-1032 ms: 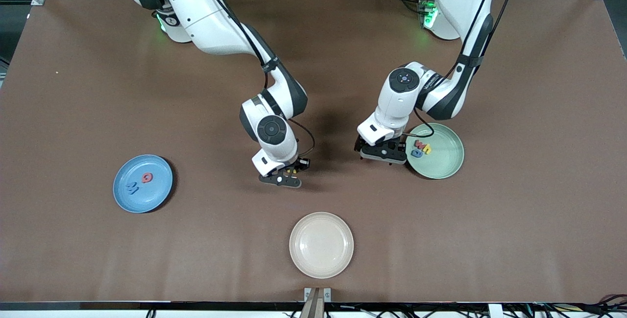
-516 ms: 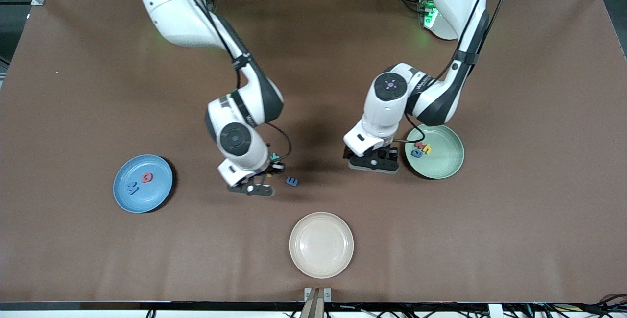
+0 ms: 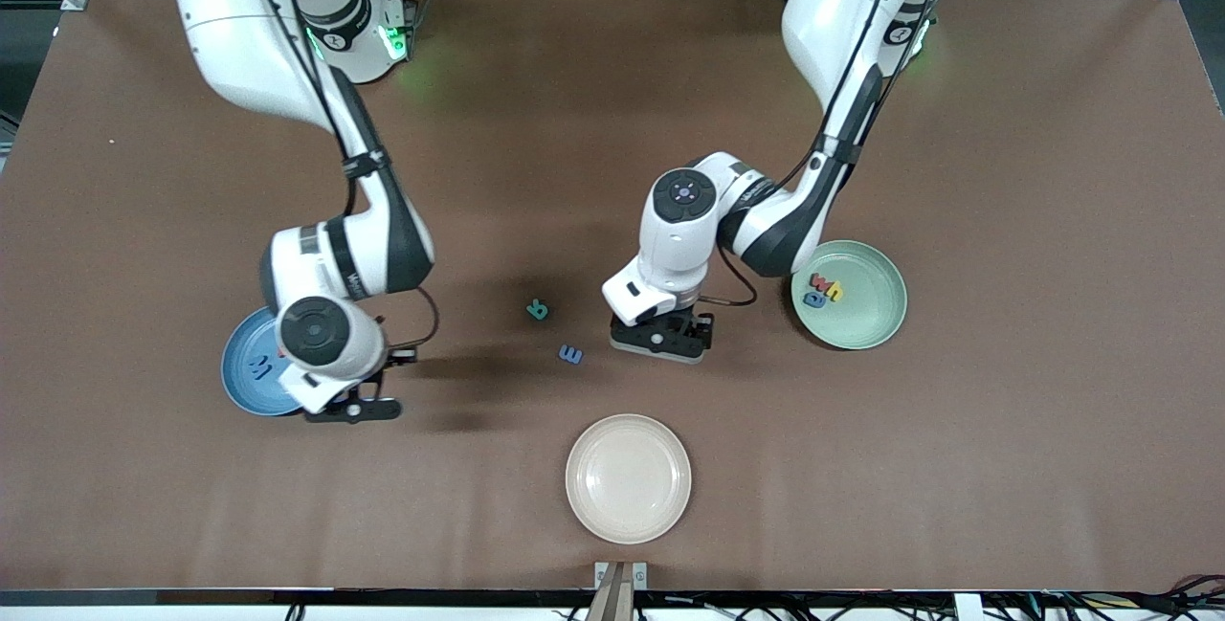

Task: Sort uppercase to blue plate, lowercase to green plate
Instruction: 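Place the yellow H on the blue plate while the left gripper reaches m, then lower the left gripper and grasp the blue lowercase m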

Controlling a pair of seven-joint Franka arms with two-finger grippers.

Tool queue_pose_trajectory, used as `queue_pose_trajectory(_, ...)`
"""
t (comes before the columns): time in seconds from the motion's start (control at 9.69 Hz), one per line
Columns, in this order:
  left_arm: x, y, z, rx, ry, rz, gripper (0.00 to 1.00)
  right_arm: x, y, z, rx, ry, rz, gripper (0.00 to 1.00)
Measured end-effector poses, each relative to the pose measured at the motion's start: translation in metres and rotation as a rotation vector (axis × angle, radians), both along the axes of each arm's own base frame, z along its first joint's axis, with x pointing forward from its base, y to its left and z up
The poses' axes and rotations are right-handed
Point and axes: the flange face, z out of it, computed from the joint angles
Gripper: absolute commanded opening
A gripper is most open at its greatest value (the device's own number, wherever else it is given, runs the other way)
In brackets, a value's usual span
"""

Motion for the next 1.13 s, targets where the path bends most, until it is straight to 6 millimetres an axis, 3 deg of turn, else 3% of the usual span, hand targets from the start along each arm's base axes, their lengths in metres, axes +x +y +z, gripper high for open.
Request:
queue_pose_trajectory(0.21, 0.004, -0.019, -0.010, 0.003, -0.033, -0.024, 1.00, 0.008, -0.043, 0.001, -0.021, 0.018, 0.046, 0.03)
queue_pose_trajectory(0.62, -0.017, -0.060, -0.030, -0.056, -0.096, -0.099, 1.00, 0.015, -0.103, 0.002, -0.025, 0.049, 0.085, 0.49)
queue_pose_trajectory(0.72, -0.028, -0.072, -0.041, -0.071, -0.106, -0.125, 1.00, 0.015, -0.116, 0.001, -0.021, 0.057, 0.093, 0.98)
queue_pose_trajectory(0.93, -0.044, -0.086, -0.066, -0.097, -0.127, -0.169, 1.00, 0.016, -0.140, 0.000, -0.015, 0.066, 0.098, 1.00)
queue_pose_trajectory(1.13, -0.050, -0.092, -0.074, -0.089, -0.141, -0.230, 1.00, 0.016, -0.149, 0.000, -0.013, 0.068, 0.093, 1.00)
